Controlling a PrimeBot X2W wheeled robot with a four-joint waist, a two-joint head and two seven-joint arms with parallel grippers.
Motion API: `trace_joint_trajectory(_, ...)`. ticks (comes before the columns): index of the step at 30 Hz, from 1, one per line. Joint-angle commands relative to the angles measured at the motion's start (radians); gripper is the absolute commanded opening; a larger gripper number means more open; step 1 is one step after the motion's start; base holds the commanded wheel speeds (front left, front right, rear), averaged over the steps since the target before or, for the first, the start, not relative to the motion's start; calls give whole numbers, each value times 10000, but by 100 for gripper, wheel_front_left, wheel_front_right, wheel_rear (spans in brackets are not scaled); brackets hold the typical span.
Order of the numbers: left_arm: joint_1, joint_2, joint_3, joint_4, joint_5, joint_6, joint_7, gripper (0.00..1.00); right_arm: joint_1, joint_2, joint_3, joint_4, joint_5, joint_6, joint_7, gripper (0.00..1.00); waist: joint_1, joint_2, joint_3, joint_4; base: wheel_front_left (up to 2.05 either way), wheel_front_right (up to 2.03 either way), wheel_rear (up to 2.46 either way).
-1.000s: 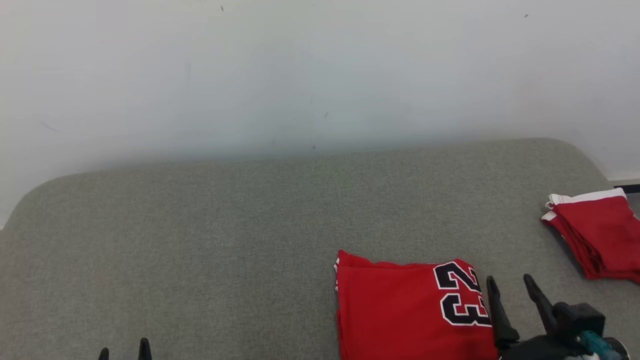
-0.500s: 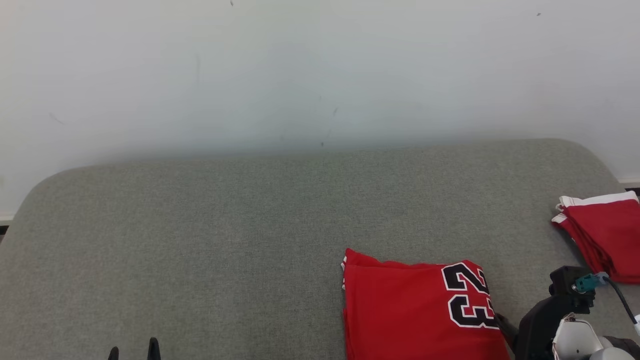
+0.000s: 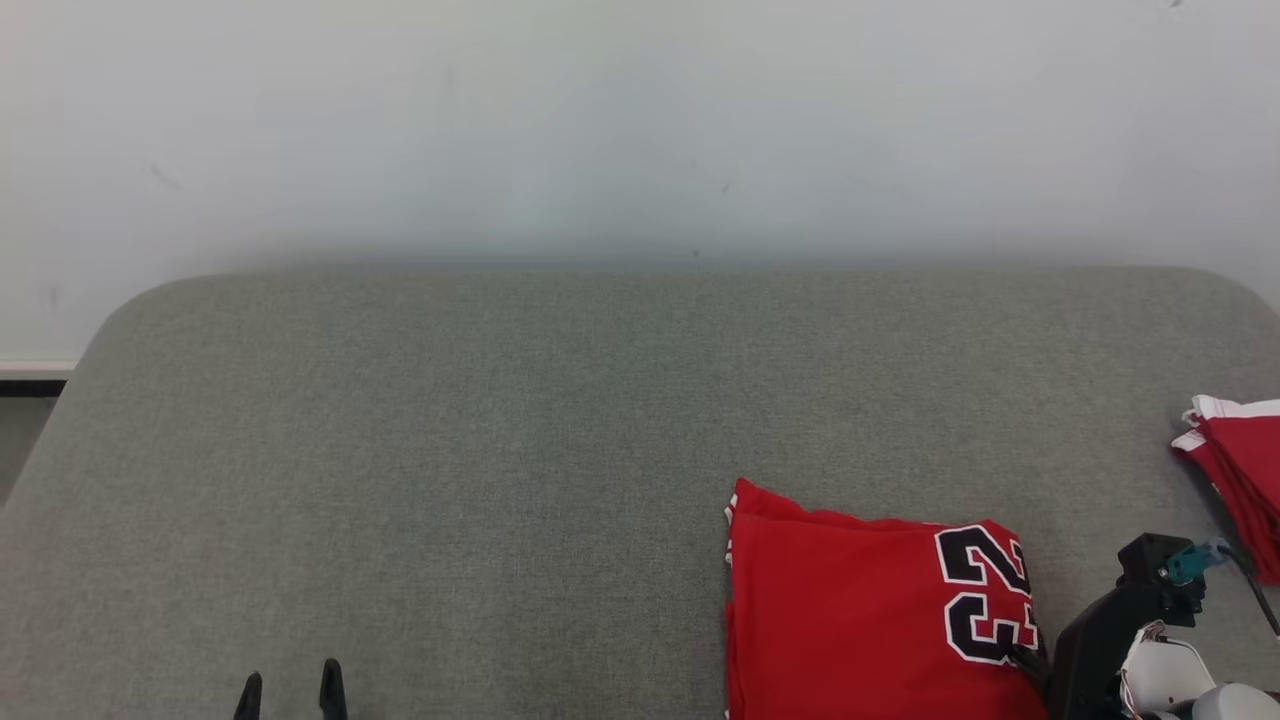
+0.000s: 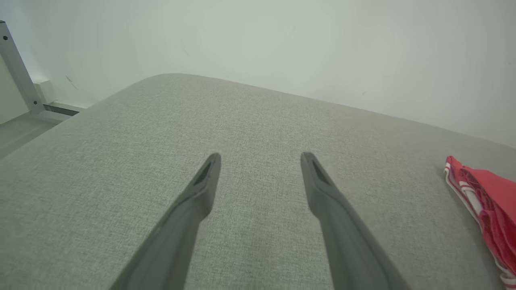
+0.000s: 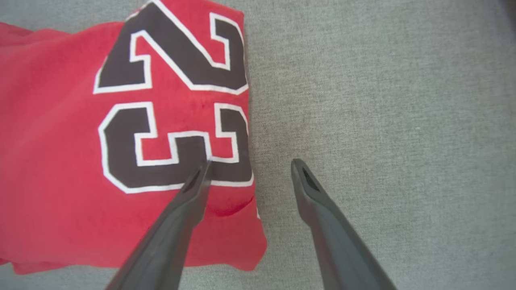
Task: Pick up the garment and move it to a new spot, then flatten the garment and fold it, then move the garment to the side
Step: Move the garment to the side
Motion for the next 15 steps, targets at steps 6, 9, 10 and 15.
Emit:
trace_joint_trajectory(6, -257, 132, -173, 12, -21, -16, -21, 100, -213, -33, -78, 567, -137, 17, -92, 100, -1, -1, 390, 348, 0, 0, 0)
trace_joint_trajectory(9, -331, 157, -263, 5, -26, -16, -21, 100, -322, -86, 7, 879, -223, 17, -180, 100, -1, -1, 482, 413, 0, 0, 0)
trace_joint_trajectory(10, -365, 154, -305, -10, -19, -16, -21, 100, -379, -130, 21, 965, -293, 17, -224, 94, -1, -1, 526, 432, 0, 0, 0)
trace_joint_trajectory(15, -551, 118, -435, -187, -16, -14, -21, 100, -812, -376, 357, 1216, -623, 6, -316, 0, -1, -1, 724, 479, 0, 0, 0)
